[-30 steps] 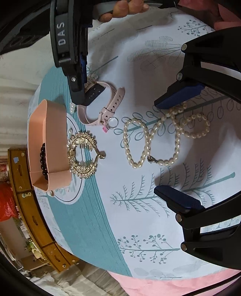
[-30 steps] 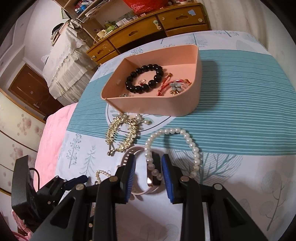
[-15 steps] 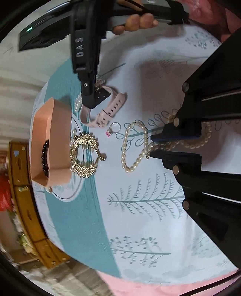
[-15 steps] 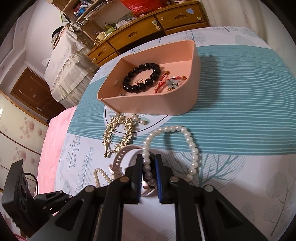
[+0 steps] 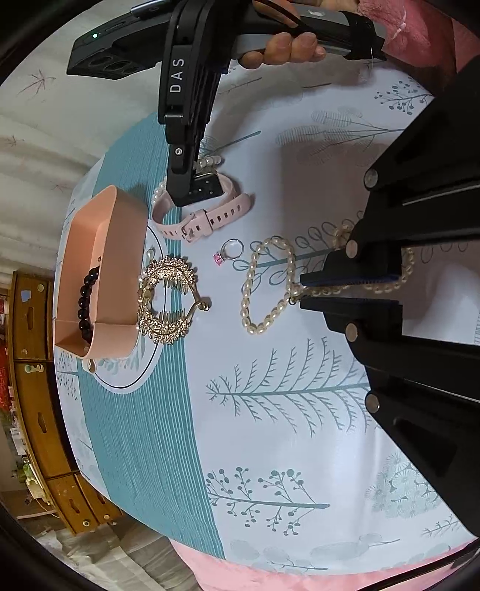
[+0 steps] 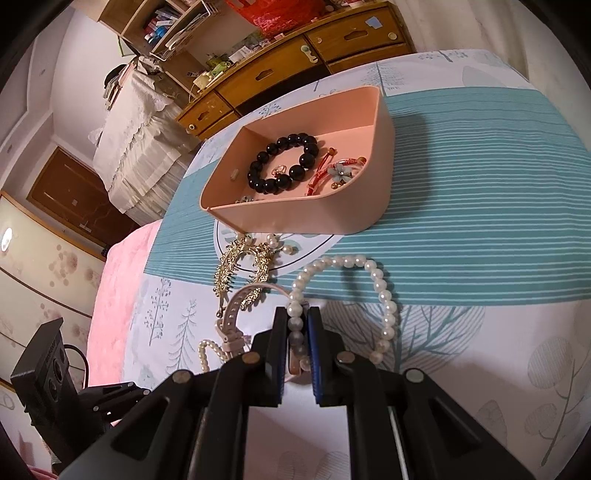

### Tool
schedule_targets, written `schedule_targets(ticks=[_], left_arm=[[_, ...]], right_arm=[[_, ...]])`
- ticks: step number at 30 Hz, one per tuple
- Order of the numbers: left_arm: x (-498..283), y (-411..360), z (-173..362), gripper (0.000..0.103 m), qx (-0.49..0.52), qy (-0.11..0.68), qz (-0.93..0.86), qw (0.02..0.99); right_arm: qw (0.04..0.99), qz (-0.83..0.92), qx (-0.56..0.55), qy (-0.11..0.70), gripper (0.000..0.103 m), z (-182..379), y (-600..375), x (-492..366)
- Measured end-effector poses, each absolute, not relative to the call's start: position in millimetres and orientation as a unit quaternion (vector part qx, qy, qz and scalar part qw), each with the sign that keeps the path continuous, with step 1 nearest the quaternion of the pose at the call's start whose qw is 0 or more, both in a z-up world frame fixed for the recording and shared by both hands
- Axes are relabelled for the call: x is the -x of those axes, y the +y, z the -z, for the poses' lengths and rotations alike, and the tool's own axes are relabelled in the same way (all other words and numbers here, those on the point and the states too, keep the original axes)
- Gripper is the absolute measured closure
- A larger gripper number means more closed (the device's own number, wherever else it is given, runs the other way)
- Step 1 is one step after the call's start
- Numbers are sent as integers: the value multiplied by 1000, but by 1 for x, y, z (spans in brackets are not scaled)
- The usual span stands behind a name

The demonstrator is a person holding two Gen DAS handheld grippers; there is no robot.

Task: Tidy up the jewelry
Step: 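Grasp the pearl necklace with the left tool while the right tool grasps and lifts the pearl bracelet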

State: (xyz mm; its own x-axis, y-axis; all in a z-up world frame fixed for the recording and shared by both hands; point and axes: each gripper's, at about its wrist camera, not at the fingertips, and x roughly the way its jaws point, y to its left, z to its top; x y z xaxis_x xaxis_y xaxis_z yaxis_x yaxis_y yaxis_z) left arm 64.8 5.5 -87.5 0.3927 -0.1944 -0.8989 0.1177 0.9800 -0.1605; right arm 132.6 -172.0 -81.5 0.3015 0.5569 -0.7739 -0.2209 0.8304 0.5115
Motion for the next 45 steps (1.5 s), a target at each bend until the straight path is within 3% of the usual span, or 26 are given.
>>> schedule_targets(ticks=[13, 15, 16, 18, 20, 23, 24, 25, 26, 28, 34, 36, 45], left_arm=[[-67, 5, 93, 99, 40, 549, 100, 829], [-70, 4, 94, 94, 41, 553, 105, 826], [-72, 3, 95, 84, 43, 558, 106, 822], [-75, 0, 95, 76, 43, 562, 110, 819], [-77, -4, 95, 61, 40, 563, 117, 817], [-78, -12, 97, 60, 27, 562, 121, 818], [-77, -14, 97, 60, 18, 560, 120, 819], [-77, -16, 98, 67, 10, 559, 117, 821], [-78, -18, 99, 81, -1, 555, 110, 824], [-78, -20, 100, 95, -22, 548, 91, 831], [-76, -14, 100, 97, -9, 551, 93, 829], [-73, -12, 96, 103, -9, 549, 95, 830], [-63, 0, 74, 103, -3, 543, 109, 833]], right_arm=[[788, -251, -165, 538, 92, 83, -173, -132], [790, -252, -158, 536, 94, 81, -172, -131], [791, -255, -154, 535, 95, 80, -170, -130], [791, -257, -155, 534, 95, 79, -170, -130], [791, -258, -158, 532, 95, 77, -171, -130], [793, -257, -163, 527, 95, 74, -175, -130], [796, -256, -164, 524, 95, 72, -177, -131], [799, -254, -162, 520, 95, 68, -179, -130], [802, -254, -161, 517, 95, 65, -181, -129], [806, -256, -163, 509, 95, 59, -184, -128], [820, -262, -169, 480, 95, 35, -193, -125], [824, -264, -172, 471, 95, 29, -196, -124], [839, -279, -173, 433, 95, -1, -202, -113]])
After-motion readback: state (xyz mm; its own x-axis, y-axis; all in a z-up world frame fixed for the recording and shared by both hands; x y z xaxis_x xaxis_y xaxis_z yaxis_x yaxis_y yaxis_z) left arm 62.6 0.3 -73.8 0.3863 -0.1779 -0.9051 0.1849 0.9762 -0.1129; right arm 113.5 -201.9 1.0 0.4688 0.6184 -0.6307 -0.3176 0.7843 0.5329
